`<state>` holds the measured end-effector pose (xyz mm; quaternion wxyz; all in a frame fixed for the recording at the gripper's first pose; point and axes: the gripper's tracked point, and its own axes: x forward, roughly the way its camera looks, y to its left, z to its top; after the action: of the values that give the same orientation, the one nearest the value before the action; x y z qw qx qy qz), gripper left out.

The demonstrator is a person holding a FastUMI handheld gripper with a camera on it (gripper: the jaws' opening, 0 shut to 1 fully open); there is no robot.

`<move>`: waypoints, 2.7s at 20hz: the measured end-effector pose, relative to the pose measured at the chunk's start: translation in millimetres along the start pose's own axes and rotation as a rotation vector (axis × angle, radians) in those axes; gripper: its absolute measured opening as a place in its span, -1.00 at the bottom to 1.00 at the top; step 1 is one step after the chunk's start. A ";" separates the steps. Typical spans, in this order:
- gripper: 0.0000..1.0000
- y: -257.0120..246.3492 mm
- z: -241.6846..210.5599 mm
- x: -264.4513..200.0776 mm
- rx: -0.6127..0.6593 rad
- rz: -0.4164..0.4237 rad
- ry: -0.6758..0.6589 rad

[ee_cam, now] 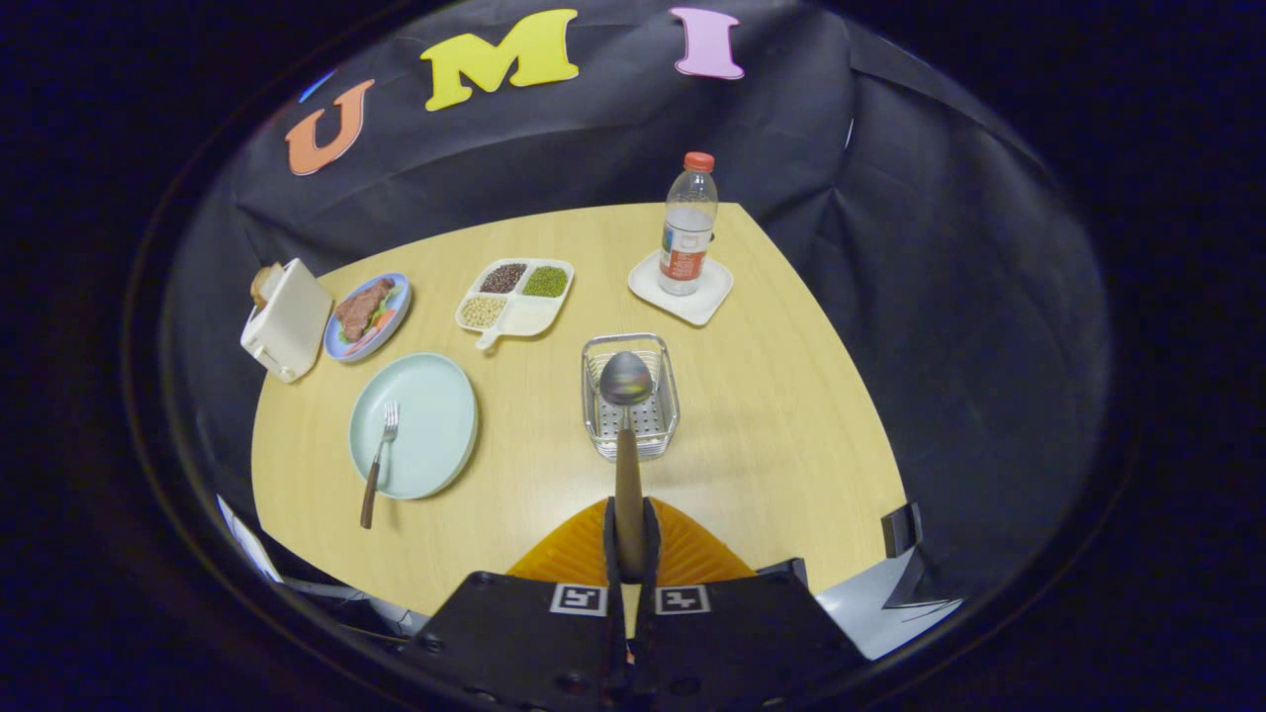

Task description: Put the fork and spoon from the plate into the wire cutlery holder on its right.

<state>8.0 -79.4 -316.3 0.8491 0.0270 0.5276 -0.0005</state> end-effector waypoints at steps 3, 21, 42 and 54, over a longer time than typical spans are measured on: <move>-0.85 -1.5 14.6 4.0 -0.012 -0.013 -0.025; 0.72 66.4 60.3 -31.9 -0.186 0.045 -0.265; 0.88 196.4 -47.1 24.5 -0.229 0.115 -0.026; 0.91 262.4 -89.8 57.7 -0.102 0.122 0.145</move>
<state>-39.1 188.3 -395.8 0.8073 0.0157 0.5845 0.0801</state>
